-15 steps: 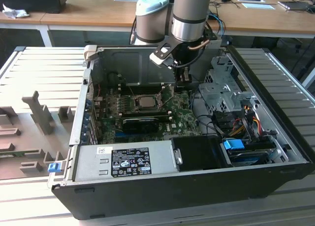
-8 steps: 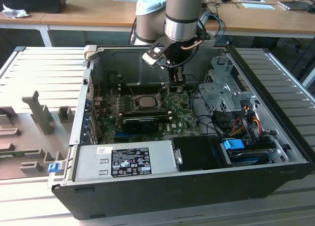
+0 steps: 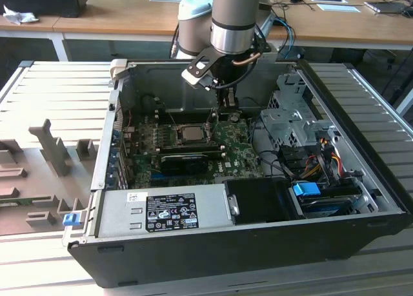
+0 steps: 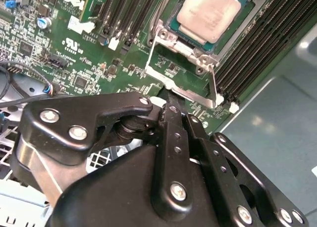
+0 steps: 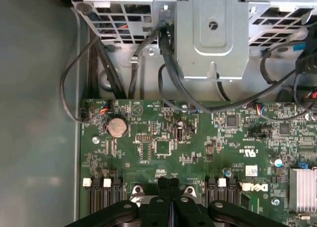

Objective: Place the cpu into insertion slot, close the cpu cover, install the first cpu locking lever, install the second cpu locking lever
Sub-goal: 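Close the cpu cover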

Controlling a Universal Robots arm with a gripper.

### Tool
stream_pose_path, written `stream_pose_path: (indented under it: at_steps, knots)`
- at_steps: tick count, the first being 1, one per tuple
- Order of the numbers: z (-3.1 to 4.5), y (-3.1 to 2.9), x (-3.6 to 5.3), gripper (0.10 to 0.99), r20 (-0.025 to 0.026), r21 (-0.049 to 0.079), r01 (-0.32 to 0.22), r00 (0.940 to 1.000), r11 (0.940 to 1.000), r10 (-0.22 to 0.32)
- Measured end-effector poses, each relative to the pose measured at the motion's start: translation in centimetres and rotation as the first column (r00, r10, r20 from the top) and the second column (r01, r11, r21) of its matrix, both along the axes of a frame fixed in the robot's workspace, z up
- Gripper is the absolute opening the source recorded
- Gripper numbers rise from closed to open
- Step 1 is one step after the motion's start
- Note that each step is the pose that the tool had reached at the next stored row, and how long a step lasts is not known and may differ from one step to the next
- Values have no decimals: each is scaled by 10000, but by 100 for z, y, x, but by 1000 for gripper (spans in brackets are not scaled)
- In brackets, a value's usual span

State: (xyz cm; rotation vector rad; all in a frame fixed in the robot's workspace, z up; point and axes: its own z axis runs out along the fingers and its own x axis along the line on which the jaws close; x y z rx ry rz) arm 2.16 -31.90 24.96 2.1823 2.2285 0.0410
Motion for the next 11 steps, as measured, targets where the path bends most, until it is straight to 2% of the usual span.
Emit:
stream_pose_path:
  at_steps: [11]
  knots:
    - [0,0,-167,106,0,0,0,10000,10000,0]
